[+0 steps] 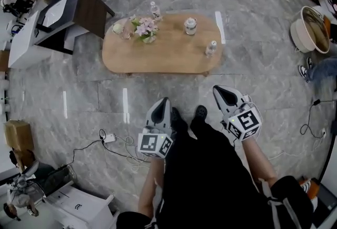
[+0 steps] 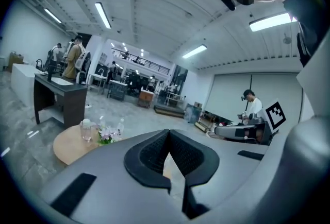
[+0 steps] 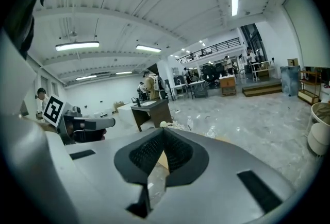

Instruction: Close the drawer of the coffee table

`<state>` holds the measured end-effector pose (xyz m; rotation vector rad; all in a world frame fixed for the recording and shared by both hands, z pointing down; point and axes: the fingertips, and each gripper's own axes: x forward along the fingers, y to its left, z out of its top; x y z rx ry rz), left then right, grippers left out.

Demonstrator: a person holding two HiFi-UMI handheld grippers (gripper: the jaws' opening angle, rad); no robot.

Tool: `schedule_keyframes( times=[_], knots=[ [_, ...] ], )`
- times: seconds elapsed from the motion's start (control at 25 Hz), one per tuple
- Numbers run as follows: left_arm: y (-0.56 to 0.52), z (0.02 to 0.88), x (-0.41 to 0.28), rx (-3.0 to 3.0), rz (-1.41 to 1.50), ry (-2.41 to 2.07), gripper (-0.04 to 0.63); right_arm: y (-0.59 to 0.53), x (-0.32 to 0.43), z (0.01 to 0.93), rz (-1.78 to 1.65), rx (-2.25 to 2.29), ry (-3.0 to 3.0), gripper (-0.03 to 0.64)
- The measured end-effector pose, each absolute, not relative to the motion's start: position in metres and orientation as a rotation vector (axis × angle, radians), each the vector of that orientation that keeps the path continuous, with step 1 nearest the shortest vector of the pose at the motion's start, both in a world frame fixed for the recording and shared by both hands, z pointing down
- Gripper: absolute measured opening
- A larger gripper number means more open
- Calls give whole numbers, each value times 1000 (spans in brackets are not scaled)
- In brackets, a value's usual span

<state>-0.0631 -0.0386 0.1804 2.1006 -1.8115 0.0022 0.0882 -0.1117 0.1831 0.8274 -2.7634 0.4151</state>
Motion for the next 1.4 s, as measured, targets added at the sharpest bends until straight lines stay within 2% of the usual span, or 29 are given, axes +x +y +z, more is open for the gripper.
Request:
schedule_keyframes(
  times=[0.48,1.0,1.4],
  knots=[
    [20,173,-76,2126,8,-1789,14,-54,79,184,432,856,-2746,14],
    [154,138,-95,2246,-5,-1728,14,96,66,123,262,910,-2763,14],
    [220,130,-84,2302,-11,-1655,14,175,90,112,271,1038,-2747,13]
  ],
)
